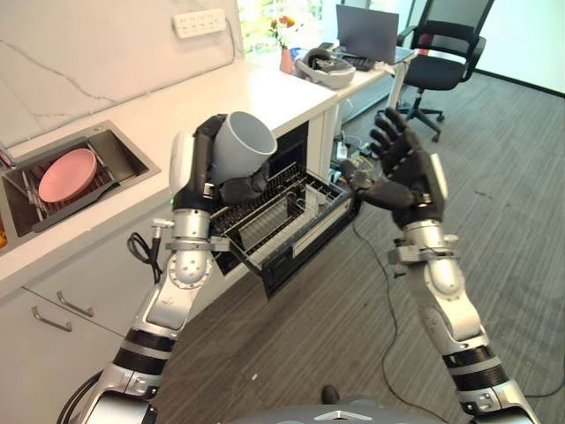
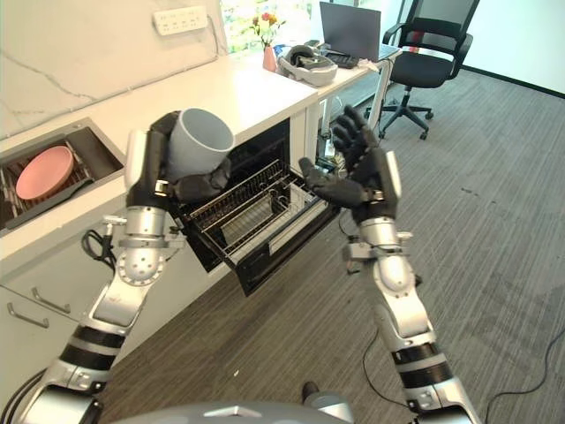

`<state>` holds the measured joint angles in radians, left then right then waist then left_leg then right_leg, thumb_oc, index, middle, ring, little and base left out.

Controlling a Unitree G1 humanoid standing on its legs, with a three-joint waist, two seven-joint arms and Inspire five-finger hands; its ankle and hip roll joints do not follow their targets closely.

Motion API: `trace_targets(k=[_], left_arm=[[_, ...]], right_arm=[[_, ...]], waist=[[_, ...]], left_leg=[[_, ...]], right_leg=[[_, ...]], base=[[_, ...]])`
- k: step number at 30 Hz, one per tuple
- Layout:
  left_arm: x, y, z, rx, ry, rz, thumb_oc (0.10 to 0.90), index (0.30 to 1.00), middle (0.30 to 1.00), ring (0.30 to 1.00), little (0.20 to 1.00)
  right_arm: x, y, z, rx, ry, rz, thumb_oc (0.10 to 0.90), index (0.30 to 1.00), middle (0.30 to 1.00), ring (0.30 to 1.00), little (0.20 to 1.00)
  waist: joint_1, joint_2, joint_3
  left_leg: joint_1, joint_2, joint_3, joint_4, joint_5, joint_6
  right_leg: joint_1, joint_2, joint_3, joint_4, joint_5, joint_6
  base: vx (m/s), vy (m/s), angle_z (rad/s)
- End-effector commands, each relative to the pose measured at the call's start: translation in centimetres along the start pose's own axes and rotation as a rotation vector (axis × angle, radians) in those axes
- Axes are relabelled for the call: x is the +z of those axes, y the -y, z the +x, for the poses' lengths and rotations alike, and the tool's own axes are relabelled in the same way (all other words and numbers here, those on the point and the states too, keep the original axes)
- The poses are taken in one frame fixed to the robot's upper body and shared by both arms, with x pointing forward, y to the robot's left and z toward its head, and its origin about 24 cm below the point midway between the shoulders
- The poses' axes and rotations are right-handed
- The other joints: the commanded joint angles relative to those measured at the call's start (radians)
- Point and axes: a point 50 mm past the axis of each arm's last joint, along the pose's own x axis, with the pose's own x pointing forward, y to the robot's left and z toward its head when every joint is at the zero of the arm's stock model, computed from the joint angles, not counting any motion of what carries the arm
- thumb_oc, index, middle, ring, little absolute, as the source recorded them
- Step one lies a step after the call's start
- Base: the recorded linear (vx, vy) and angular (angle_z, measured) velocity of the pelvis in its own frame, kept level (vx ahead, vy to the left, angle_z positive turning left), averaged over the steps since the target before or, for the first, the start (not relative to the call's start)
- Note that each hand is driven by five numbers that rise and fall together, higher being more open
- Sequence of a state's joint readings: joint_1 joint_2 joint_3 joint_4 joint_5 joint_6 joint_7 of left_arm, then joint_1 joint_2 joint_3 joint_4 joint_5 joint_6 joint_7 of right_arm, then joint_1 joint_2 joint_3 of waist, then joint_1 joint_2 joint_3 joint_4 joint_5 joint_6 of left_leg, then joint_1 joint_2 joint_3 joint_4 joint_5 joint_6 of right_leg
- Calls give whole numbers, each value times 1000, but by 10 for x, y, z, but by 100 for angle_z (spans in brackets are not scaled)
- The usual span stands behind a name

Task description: Place the dishes in the dishwasher.

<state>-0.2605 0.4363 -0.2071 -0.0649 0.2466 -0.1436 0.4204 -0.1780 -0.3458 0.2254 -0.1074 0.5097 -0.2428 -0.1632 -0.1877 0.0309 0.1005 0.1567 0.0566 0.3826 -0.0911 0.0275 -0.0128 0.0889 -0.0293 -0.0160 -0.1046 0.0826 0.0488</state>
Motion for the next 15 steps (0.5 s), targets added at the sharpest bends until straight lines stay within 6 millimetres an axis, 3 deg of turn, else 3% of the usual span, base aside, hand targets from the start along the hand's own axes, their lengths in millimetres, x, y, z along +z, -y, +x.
trace_targets(k=[1,6,7,8,15], left_arm=[[42,-8,40,127,252,-1,400,300,300,300,300],[49,1,40,123,301,45,400,300,300,300,300],[48,1,43,115,343,200,400,300,300,300,300],[50,4,44,106,363,223,400,300,300,300,300],[54,19,42,37,414,284,400,300,300,300,300]], right_arm=[[51,-27,27,82,292,206,800,900,900,900,900],[50,-39,27,103,293,279,800,900,900,900,900],[47,-44,26,113,275,331,800,900,900,900,900],[45,-49,26,134,261,343,800,900,900,900,900],[45,-74,26,251,222,398,800,900,900,900,900]], waist=[[11,-27,-59],[14,-27,-58],[16,-25,-59],[17,-27,-58],[20,-32,-55]], left_leg=[[32,48,-26,4,-44,-51],[35,48,-27,4,-46,-51],[37,48,-27,4,-48,-51],[38,47,-27,4,-48,-52],[43,48,-25,4,-49,-52]], right_leg=[[10,-56,-7,17,-51,95],[14,-60,-10,17,-52,96],[16,-61,-10,17,-53,97],[18,-62,-10,17,-52,97],[22,-63,-8,17,-52,98]], base=[[0,0,0],[0,0,0],[0,0,0],[0,0,0],[0,0,0]])
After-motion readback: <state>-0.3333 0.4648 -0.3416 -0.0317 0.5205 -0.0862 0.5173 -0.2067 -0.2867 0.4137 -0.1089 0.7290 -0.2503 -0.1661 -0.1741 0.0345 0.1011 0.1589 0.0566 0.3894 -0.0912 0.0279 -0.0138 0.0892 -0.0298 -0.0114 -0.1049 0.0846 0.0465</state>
